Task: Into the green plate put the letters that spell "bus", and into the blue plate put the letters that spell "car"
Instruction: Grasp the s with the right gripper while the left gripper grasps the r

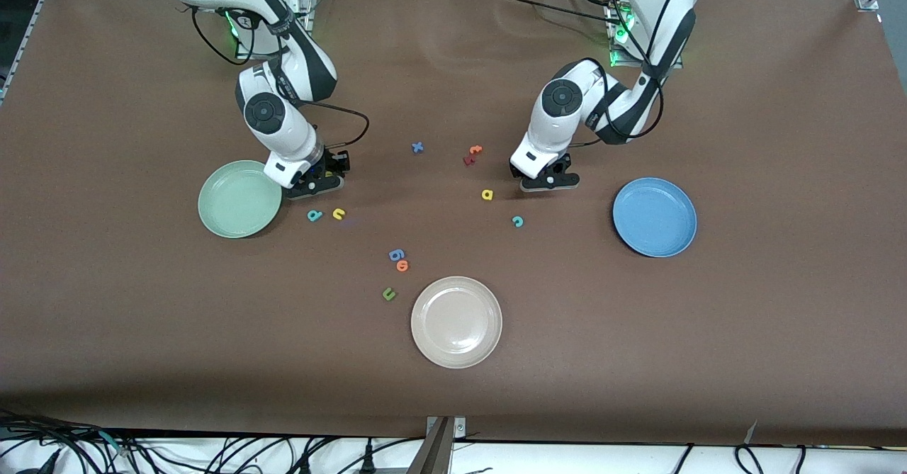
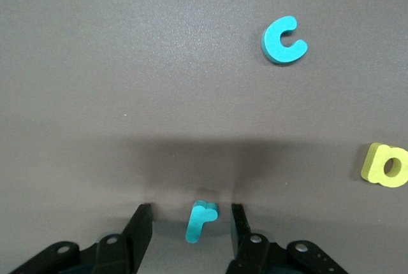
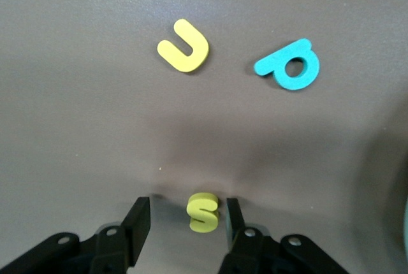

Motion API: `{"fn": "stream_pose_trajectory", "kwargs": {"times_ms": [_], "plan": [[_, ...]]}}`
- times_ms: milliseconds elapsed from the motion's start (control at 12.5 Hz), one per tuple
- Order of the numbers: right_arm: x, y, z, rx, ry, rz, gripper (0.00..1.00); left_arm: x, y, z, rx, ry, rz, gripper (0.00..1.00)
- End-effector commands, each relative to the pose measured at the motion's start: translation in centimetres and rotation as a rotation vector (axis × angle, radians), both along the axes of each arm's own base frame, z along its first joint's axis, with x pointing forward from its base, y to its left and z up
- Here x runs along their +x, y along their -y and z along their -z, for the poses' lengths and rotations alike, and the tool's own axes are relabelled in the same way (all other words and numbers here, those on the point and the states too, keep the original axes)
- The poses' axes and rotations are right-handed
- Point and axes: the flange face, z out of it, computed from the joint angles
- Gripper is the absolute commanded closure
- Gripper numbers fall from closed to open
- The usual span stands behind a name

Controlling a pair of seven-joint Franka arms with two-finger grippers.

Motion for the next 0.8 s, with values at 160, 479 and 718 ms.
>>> {"fn": "stream_pose_trajectory", "kwargs": {"times_ms": [160, 479, 718], "plan": [[0.04, 0.91, 0.25, -0.005, 0.014, -0.029, 0.47, -0.1, 0.9, 0.17, 0.008, 0.017, 0.009, 0.51], [-0.05, 0.94, 0.55, -0.007, 0.008, -0.027, 0.67, 0.06, 1.09, -0.02, 0.005, 0.021, -0.01, 0.58], [-0.1, 0.95, 0.76, -0.008, 0.005, -0.027, 0.75, -0.2, 1.24, 0.5, 0.009, 0.012, -0.01, 0.64]]}}
